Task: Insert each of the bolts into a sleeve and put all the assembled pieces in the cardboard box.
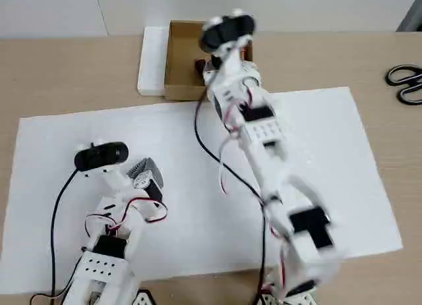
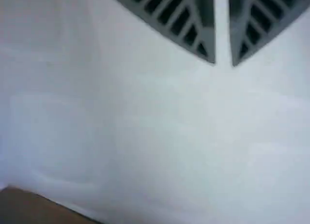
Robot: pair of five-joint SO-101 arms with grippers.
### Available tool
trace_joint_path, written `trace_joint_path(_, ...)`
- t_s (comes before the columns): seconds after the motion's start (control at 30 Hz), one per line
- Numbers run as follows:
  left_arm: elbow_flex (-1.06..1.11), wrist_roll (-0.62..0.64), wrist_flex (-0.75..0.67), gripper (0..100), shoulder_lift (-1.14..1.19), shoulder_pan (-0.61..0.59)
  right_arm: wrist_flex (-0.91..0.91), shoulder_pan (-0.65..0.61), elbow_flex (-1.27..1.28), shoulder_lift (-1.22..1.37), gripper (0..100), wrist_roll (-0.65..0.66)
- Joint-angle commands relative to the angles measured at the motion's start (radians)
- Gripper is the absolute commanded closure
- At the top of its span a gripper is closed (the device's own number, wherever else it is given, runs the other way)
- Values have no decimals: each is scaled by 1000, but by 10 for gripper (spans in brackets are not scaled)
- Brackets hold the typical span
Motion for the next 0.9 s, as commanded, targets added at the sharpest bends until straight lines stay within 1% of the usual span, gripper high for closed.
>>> trace_joint_path(0.0, 5, 5, -20, 994, -54, 15, 117, 10, -356, 173, 996, 101)
trace_joint_path(0.1, 8, -6, -18, 994, -68, 46, 220, 15, -552, 289, 996, 158)
trace_joint_path(0.23, 8, -31, -23, 994, -68, 52, 248, 39, -744, 403, 996, 189)
trace_joint_path(0.3, 8, -31, -23, 994, -68, 52, 303, 47, -810, 446, 996, 219)
trace_joint_path(0.5, 8, -31, -25, 994, -68, 52, 340, 71, -890, 564, 996, 229)
trace_joint_path(0.77, 8, -32, -25, 994, -68, 52, 344, 64, -896, 651, 991, 229)
trace_joint_path(0.83, 8, -32, -25, 994, -68, 52, 369, 62, -896, 661, 952, 224)
trace_joint_path(0.87, 8, -32, -25, 994, -69, 52, 386, 62, -896, 664, 913, 222)
